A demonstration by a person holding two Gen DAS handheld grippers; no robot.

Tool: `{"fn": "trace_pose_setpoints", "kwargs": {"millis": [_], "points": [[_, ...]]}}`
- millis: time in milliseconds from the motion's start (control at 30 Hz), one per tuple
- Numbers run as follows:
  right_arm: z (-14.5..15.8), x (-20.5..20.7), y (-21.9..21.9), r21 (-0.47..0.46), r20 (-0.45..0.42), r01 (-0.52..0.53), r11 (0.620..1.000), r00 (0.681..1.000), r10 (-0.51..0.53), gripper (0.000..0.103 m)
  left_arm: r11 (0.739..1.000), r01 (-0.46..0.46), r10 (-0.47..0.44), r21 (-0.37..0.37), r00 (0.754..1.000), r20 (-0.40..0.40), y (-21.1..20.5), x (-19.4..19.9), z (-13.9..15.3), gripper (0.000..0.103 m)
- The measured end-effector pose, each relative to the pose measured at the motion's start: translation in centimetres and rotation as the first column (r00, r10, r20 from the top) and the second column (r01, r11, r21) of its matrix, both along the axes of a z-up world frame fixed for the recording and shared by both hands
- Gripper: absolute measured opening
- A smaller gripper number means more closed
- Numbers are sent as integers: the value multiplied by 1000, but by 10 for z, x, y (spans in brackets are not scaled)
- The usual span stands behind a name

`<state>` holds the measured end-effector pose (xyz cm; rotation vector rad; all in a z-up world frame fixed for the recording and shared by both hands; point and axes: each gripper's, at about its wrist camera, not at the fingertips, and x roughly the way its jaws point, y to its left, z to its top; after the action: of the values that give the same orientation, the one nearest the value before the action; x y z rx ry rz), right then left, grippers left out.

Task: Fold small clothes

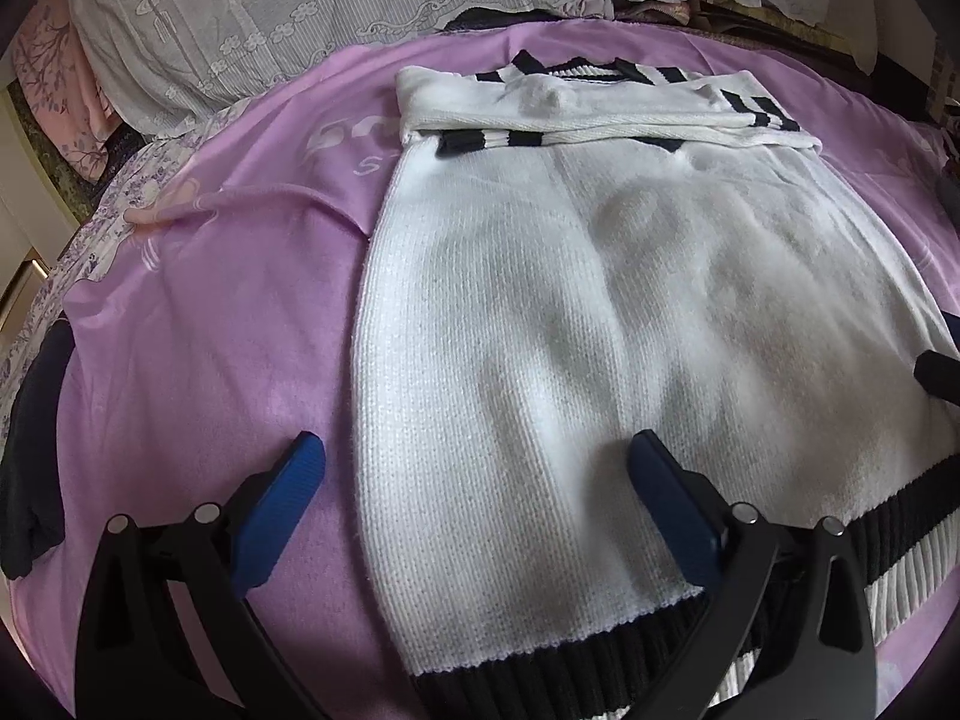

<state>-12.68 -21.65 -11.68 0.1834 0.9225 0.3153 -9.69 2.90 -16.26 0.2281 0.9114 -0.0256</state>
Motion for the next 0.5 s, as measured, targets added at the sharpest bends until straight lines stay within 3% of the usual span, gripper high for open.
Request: {"fn": "trace_pose_setpoints", "kwargs": {"millis": [500], "points": [[-3, -8, -18, 125, -5, 7, 992, 1000, -6, 100, 1000, 0, 0, -19, 1000, -4, 0, -4, -1, 99]]}}
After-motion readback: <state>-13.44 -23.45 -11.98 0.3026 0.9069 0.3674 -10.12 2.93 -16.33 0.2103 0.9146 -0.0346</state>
